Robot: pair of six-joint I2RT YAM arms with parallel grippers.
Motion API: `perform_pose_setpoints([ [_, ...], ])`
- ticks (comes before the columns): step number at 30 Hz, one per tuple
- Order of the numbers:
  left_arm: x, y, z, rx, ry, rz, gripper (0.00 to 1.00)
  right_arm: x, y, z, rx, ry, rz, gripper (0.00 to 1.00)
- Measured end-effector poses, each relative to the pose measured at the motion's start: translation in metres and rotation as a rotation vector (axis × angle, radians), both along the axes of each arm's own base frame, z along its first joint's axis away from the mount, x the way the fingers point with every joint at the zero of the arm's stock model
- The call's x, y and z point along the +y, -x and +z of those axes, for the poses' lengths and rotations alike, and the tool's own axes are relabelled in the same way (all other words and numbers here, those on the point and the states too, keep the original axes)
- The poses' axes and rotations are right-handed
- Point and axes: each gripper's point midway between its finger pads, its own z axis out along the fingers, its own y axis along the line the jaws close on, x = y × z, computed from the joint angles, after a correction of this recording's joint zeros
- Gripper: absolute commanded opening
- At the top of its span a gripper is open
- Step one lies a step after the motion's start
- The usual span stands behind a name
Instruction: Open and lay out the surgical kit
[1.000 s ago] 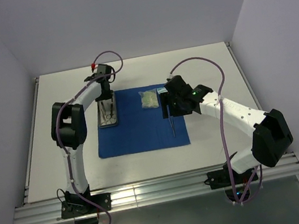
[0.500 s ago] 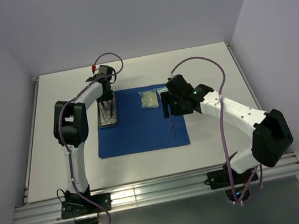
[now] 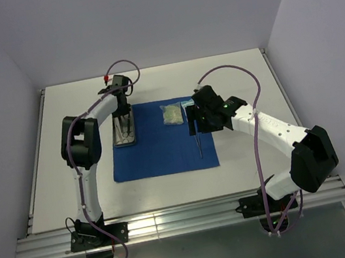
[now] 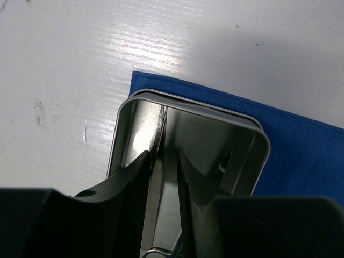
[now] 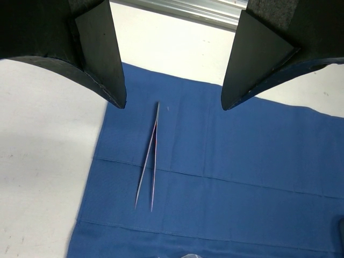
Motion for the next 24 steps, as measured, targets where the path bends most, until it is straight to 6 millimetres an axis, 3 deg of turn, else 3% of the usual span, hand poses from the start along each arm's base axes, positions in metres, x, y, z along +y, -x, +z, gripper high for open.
perform_pose_setpoints([
  [6,0.001,-0.003,-0.001,-0.016,0.043,0.014,0.27,0.001,0.002,-0.002,0.010,-0.007,0.008,0.79],
  [13,0.008,0.005,-0.002,-0.012,0.059,0.030,0.07,0.005,0.003,-0.001,0.014,-0.026,0.024,0.78],
  [24,0.016,0.009,0.008,-0.011,0.094,0.025,0.03,0.010,0.003,0.001,0.015,-0.048,0.037,0.77],
])
